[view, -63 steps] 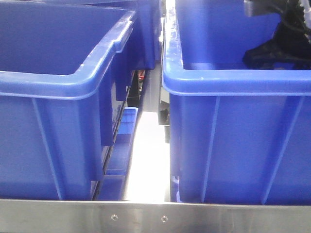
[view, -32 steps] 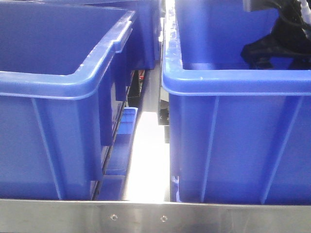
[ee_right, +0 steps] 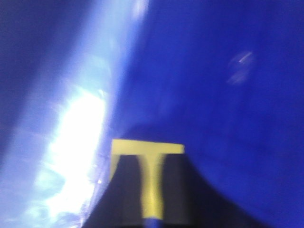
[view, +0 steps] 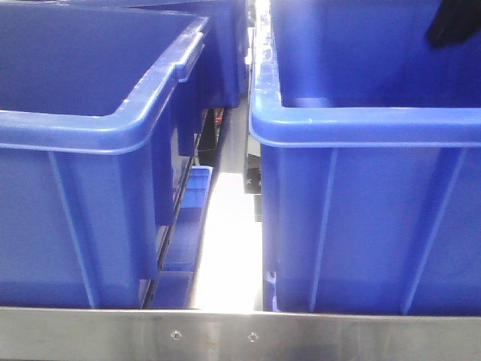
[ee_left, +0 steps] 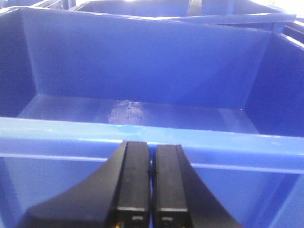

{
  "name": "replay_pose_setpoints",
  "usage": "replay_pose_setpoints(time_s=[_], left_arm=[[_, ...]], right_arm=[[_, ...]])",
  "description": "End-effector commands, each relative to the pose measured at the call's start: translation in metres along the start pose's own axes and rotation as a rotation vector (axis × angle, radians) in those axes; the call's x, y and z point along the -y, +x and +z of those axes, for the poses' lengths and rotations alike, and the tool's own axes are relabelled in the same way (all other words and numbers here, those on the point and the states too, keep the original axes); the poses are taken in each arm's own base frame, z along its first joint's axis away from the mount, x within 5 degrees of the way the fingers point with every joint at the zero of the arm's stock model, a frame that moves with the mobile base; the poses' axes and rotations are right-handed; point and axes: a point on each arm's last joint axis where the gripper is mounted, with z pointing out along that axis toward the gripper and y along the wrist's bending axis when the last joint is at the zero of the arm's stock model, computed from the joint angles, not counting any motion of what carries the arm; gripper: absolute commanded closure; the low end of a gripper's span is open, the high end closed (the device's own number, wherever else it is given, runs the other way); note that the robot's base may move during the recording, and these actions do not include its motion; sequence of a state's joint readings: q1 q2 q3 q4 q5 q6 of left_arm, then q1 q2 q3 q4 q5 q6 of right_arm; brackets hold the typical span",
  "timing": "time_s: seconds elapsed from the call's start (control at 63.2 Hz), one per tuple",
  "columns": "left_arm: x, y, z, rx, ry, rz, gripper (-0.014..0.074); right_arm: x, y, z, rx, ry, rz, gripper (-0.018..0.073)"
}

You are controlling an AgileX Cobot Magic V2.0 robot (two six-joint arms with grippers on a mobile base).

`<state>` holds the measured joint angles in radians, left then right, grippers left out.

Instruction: Place yellow foam block on left shelf second layer

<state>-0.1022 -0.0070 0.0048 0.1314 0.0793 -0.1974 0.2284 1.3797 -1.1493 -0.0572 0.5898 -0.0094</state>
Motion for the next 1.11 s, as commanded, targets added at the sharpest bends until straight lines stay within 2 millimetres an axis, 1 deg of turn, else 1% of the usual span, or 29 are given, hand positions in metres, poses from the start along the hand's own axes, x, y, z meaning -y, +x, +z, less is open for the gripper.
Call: replay_pose_setpoints(time_s=[0.0, 0.127, 0.301, 0.491, 0.617, 0.681, 0.776, 0.871, 1.092], left_arm=[[0.001, 0.002, 0.001, 0.05, 0.02, -0.011, 0.046], [0.001, 0.002, 0.001, 0.05, 0.02, -0.011, 0.046], [0.001, 0.002, 0.001, 0.05, 0.02, -0.011, 0.046], [0.001, 0.002, 0.001, 0.05, 0.02, -0.011, 0.046], [0.001, 0.002, 0.001, 0.05, 0.02, -0.011, 0.046], [0.001, 0.002, 0.001, 0.05, 0.02, -0.011, 0.046], [0.001, 0.002, 0.001, 0.05, 0.02, -0.011, 0.046], [0.001, 0.002, 0.001, 0.05, 0.02, -0.011, 0.046], [0.001, 0.002, 0.001, 0.05, 0.02, -0.011, 0.046]], right_arm=[[0.002, -0.01, -0.036, 0.173, 0.009, -0.003, 0.0526], [0.001, 0.011, -0.056, 0.228, 0.01, -0.003, 0.0526], [-0.001, 0.057, -0.081, 0.301, 0.007, 0.002, 0.0526], [-0.004, 0.102, -0.108, 0.388, 0.009, 0.007, 0.0526], [-0.004, 0.127, -0.129, 0.448, 0.012, 0.01, 0.0526], [-0.005, 0.138, -0.137, 0.451, 0.014, 0.012, 0.0526], [-0.005, 0.149, -0.147, 0.456, 0.016, 0.013, 0.0526], [-0.005, 0.153, -0.155, 0.478, 0.018, 0.014, 0.0526], [-0.005, 0.153, -0.156, 0.487, 0.018, 0.014, 0.0526]])
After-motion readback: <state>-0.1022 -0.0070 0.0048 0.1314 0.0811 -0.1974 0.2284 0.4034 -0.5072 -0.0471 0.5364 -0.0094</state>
